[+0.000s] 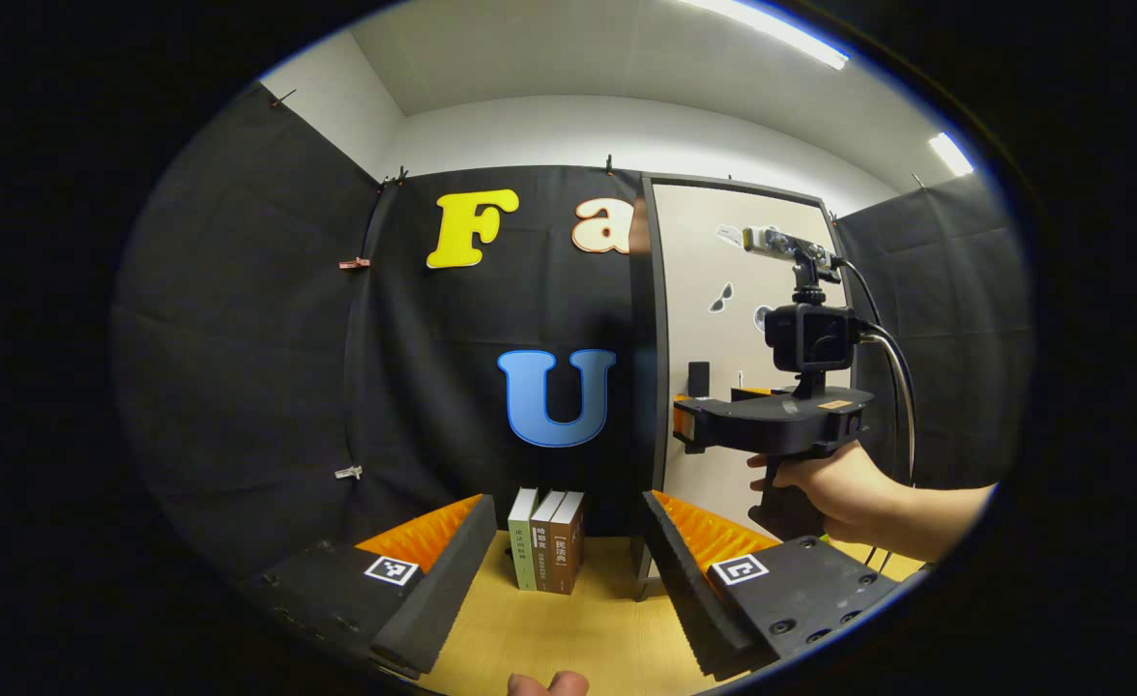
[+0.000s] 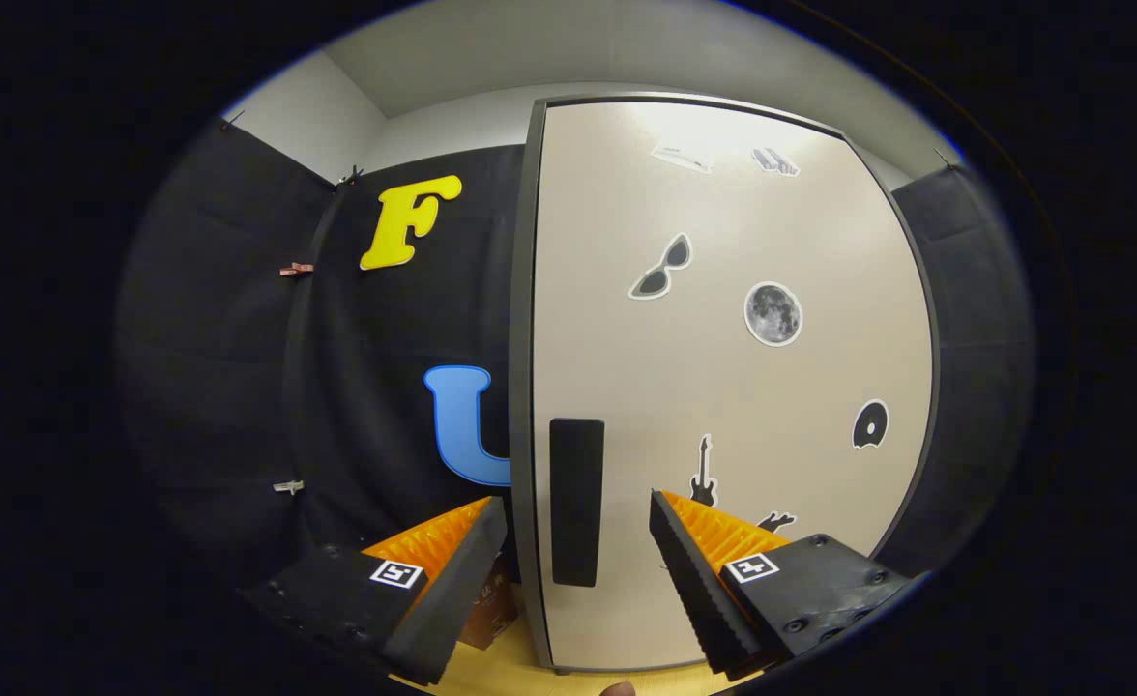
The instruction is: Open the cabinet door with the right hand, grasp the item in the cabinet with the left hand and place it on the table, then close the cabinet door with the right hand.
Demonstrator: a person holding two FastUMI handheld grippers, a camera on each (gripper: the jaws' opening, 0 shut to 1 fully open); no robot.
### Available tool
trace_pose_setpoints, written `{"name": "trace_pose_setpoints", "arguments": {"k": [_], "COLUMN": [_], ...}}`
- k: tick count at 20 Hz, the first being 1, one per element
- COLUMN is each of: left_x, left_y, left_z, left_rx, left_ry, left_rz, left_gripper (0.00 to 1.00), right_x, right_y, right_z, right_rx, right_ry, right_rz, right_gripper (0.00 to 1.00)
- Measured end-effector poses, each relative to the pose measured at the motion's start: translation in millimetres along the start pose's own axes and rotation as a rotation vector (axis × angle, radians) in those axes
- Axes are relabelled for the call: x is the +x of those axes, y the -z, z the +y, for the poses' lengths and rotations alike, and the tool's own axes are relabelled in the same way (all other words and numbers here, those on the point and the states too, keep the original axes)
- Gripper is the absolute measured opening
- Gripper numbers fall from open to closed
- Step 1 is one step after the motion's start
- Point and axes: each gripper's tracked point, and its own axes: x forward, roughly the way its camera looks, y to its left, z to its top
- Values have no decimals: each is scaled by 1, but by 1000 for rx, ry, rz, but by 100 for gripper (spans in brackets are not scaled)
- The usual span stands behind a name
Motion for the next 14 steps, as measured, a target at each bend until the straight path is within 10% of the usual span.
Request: {"name": "trace_pose_setpoints", "arguments": {"k": [3,8,14], "left_x": [2,0,-6], "left_y": [4,10,9], "left_z": [7,16,20], "left_rx": [6,-8,-2], "left_ry": [-11,-28,-48], "left_rz": [2,18,17], "left_gripper": [95,95,95], "right_x": [22,37,37], "right_y": [17,22,23], "right_z": [1,4,0], "right_rx": [5,26,53], "right_ry": [29,45,50], "right_rz": [27,31,38], "right_gripper": [91,47,21]}}
